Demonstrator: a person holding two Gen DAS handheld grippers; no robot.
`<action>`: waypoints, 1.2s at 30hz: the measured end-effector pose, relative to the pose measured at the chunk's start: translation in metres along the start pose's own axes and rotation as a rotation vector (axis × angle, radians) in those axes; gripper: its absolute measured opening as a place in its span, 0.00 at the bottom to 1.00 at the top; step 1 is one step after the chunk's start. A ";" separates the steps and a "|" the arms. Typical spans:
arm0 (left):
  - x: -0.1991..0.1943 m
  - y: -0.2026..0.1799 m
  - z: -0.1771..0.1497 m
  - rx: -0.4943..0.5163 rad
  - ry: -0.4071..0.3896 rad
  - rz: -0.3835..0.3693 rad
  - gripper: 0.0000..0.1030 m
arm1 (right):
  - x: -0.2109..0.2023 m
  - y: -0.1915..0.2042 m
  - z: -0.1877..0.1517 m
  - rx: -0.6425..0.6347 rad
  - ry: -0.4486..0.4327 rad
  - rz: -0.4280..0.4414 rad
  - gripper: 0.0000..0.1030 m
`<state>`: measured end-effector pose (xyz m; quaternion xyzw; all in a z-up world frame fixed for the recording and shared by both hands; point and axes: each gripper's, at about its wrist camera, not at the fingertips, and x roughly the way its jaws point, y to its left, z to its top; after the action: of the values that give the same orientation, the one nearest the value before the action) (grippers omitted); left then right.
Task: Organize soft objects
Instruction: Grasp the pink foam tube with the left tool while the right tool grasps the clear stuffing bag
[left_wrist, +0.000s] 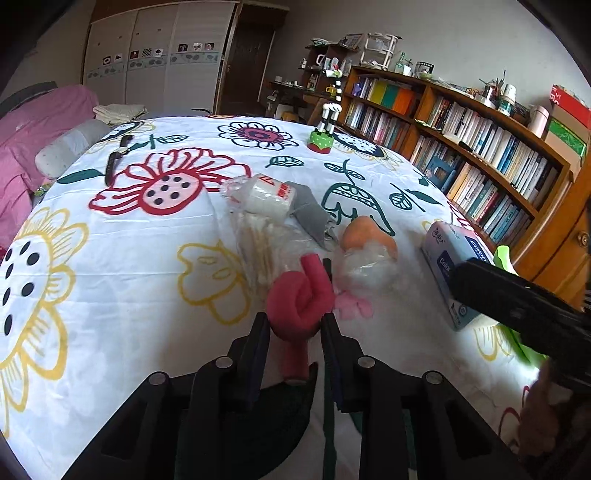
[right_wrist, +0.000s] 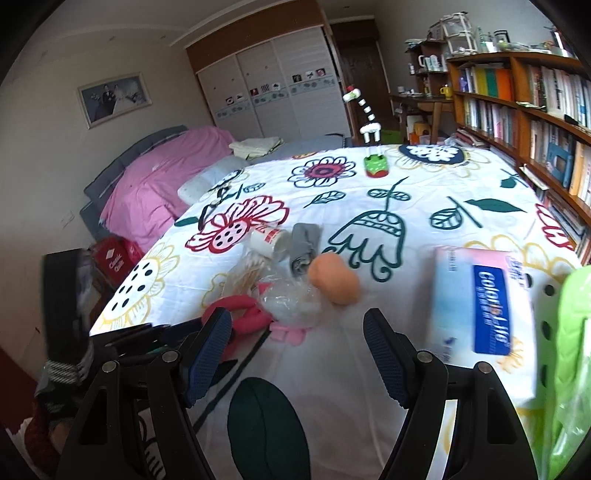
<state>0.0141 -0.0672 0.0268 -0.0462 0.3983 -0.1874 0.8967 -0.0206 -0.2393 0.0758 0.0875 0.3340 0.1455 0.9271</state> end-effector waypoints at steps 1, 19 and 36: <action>-0.001 0.001 0.000 -0.002 -0.001 -0.002 0.28 | 0.004 0.002 0.001 -0.002 0.006 0.001 0.73; -0.003 0.019 0.001 -0.056 -0.021 -0.037 0.62 | 0.090 0.013 0.011 -0.035 0.120 -0.052 0.37; 0.008 0.008 0.005 -0.039 -0.018 -0.034 0.24 | 0.044 0.012 0.003 -0.022 0.052 -0.011 0.31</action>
<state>0.0255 -0.0630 0.0229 -0.0722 0.3930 -0.1943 0.8959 0.0110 -0.2137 0.0550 0.0717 0.3570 0.1463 0.9198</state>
